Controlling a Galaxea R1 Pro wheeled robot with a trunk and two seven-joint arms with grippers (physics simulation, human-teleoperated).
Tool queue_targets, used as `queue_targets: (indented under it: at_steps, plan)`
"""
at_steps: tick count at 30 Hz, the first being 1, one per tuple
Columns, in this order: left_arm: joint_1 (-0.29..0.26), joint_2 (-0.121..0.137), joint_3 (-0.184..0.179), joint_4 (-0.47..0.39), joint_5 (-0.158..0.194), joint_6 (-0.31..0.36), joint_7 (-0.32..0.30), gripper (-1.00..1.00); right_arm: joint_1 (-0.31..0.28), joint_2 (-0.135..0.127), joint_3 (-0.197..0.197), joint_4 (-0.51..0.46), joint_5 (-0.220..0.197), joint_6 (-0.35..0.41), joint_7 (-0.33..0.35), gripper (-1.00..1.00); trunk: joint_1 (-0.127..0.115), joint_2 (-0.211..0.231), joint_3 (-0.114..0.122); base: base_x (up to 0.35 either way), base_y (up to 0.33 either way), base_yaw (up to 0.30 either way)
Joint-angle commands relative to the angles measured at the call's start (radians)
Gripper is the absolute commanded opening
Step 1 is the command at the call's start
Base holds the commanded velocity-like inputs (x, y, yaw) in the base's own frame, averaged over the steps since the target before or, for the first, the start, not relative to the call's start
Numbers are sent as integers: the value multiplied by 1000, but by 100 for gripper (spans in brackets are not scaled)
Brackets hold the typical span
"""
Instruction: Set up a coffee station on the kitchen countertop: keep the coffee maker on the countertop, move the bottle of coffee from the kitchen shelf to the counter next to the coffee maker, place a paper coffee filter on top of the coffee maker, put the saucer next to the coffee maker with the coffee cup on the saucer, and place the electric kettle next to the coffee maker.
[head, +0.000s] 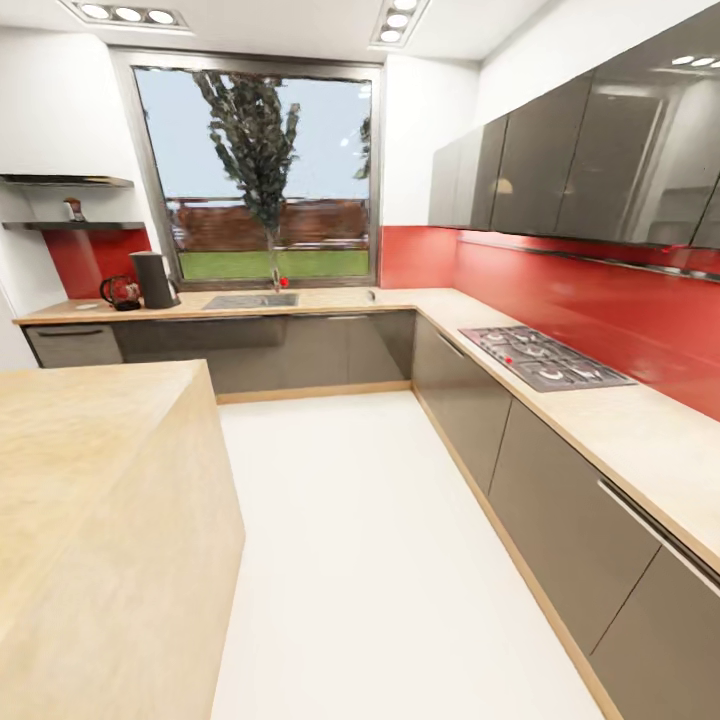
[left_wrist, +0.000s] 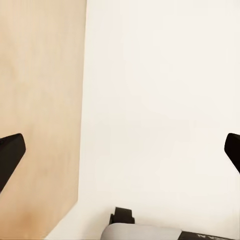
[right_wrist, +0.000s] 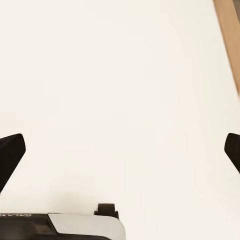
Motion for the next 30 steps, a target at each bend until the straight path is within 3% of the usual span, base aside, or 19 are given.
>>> queue_targets:
  at_steps: [1,30]
  plan:
    - [-1,0,3,1,0,-3,-1,100,-1,0,-1,1,2,-3,-1,100,1,-2,-2,336,0,0]
    - [-1,12,2,1,0,-3,-1,100,-1,1,1,2,3,-3,-1,100,1,-2,-2,336,-8,0]
